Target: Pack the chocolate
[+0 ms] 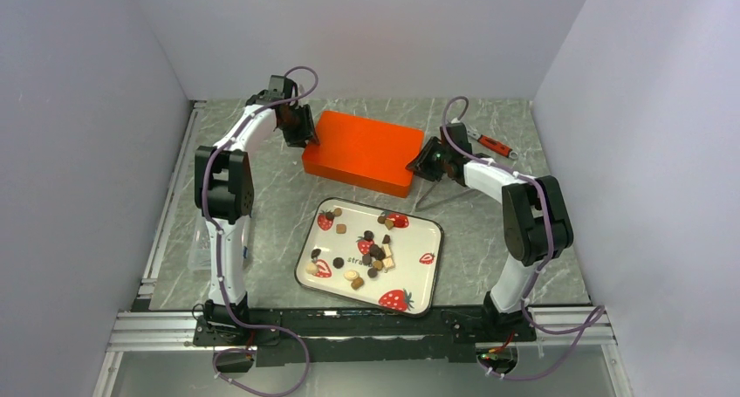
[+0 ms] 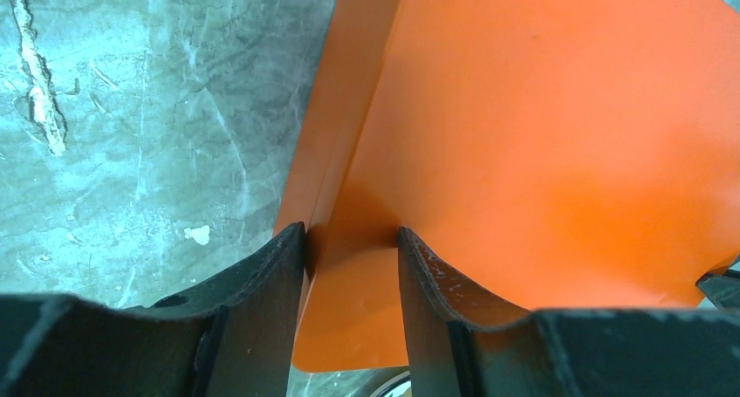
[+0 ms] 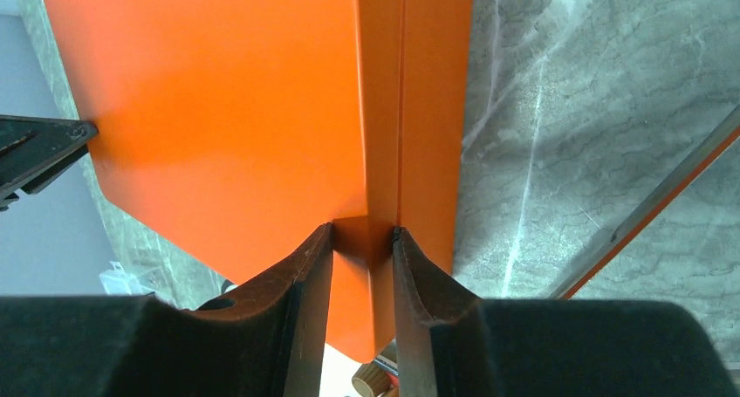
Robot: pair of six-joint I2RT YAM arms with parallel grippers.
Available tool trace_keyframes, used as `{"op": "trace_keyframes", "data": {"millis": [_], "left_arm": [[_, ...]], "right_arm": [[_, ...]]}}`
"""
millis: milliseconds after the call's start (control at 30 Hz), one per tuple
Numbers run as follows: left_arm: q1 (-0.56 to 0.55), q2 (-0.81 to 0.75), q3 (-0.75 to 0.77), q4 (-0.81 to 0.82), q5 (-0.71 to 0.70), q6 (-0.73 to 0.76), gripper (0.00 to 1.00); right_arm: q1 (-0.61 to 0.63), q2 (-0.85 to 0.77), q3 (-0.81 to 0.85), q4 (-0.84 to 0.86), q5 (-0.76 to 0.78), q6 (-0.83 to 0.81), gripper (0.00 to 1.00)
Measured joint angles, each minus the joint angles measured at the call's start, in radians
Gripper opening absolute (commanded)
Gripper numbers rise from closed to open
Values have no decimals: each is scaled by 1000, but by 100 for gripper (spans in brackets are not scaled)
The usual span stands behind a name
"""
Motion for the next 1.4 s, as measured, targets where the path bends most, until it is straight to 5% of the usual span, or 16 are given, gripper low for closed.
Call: {"op": "trace_keyframes", "data": {"millis": [367, 733, 1033, 1400], "left_arm": [[-3, -1, 0, -5, -3, -10, 46], [-23, -1, 0, -23, 7, -26, 46], [-23, -1, 0, -30, 12, -26, 46], [-23, -1, 2, -47, 25, -24, 46]], "right_arm": [[9, 5, 50, -79, 26, -39, 48], [3, 10, 250, -275, 114, -139, 44], [3, 118, 420, -282, 163, -193, 10], [-13, 302, 541, -263, 292, -225, 0]]}}
